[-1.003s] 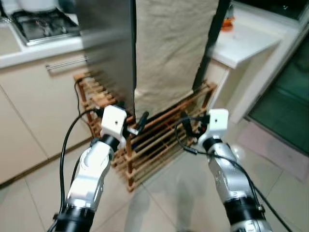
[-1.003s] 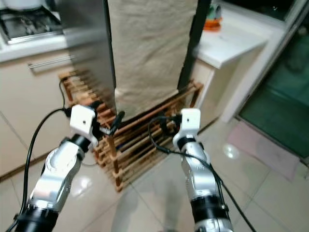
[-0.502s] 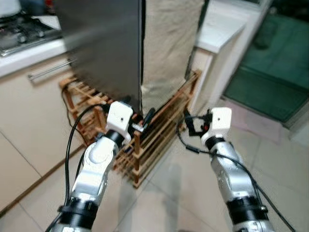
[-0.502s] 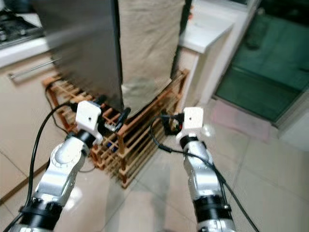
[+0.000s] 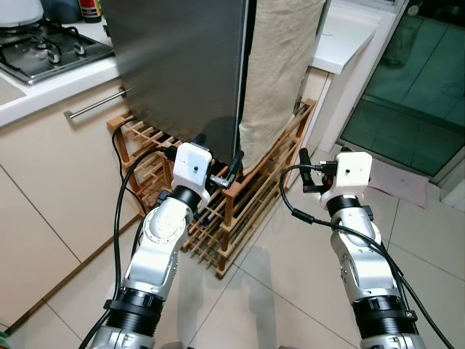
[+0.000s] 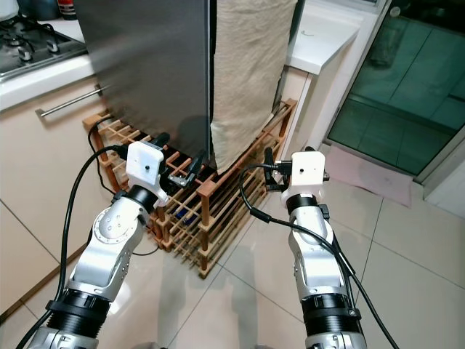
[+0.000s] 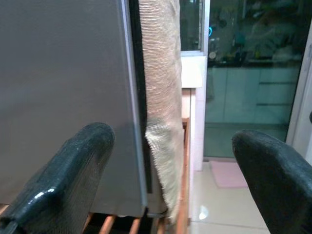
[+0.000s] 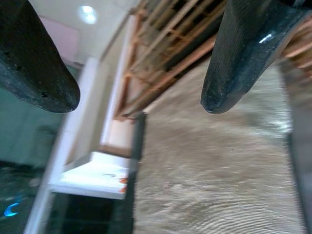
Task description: Restocking fridge
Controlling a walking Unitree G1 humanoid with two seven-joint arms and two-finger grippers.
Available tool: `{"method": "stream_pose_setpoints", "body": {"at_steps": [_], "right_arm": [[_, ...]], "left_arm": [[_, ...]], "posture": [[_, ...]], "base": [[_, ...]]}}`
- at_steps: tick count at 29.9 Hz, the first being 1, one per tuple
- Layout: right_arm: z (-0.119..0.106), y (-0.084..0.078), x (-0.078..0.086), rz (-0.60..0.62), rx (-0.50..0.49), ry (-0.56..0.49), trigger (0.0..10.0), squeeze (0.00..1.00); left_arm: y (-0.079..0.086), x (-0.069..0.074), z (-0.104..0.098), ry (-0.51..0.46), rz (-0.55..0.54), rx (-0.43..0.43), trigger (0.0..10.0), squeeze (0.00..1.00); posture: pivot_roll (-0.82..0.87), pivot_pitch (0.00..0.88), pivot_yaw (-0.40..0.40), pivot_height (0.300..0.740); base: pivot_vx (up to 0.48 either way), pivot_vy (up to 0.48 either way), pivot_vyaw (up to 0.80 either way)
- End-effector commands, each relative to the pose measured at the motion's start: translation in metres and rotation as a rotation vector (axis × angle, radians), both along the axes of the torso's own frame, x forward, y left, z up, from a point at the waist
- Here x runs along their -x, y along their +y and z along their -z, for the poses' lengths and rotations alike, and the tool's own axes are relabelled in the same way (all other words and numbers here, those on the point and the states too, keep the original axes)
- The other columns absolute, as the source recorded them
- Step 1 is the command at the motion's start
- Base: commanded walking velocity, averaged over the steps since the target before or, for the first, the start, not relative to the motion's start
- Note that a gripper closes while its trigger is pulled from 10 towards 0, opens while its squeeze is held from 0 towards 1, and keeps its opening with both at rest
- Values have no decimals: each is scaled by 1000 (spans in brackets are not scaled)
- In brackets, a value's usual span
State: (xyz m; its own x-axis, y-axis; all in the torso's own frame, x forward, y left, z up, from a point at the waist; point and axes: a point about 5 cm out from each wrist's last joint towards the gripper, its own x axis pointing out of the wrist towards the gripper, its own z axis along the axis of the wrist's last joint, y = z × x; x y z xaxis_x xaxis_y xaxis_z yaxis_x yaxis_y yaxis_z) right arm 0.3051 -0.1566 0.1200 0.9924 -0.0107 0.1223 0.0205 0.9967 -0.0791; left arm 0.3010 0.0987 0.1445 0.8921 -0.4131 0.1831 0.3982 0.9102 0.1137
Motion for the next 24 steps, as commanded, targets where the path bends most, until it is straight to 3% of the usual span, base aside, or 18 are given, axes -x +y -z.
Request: {"method": "stream_pose_setpoints", "body": {"at_steps": [1, 6, 7, 8, 9, 11, 12, 16, 20, 24], "right_arm": [[-15, -12, 6, 68, 23, -71, 10000, 0], [-15, -21, 23, 96, 32, -47, 10000, 0], [-8, -36, 51, 83, 35, 30, 10000, 0], [-8, -36, 51, 83, 35, 30, 10000, 0], [-2, -44, 73, 51, 22, 90, 10000, 0], [0, -45, 80, 40, 10, 109, 10000, 0], [6, -49, 94, -3, 10, 135, 10000, 0], [7, -51, 102, -24, 17, 137, 10000, 0], [2, -49, 100, -23, 26, 143, 10000, 0], [0, -46, 97, -38, 27, 139, 10000, 0]], "left_arm": [[-2, 5, -5, -4, 28, 22, 10000, 0], [6, 15, -3, 6, 38, 25, 10000, 0], [26, 27, 4, 32, 43, 6, 10000, 0], [26, 27, 4, 32, 43, 6, 10000, 0], [44, 36, 13, 66, 21, -11, 10000, 0], [49, 39, 17, 79, 7, -17, 10000, 0], [59, 45, 23, 107, -26, -14, 10000, 0], [62, 49, 27, 129, -62, 18, 10000, 0], [45, 48, 14, 79, -13, 35, 10000, 0], [43, 45, 8, 47, -1, 11, 10000, 0]], "posture": [[19, 0, -43, 736], [15, 0, -48, 736], [13, 0, -50, 736], [13, 0, -50, 736], [-3, 0, -50, 736], [-3, 0, -50, 736], [-17, 0, -52, 736], [-29, 0, -45, 736], [-34, 0, -42, 736], [-33, 0, -41, 736]], "base": [[0, 0, 0], [156, 0, 0], [435, 0, 0], [435, 0, 0], [428, 0, 0], [428, 0, 0], [401, 266, 0], [399, 266, 0], [400, 263, 0], [411, 247, 0]]}}
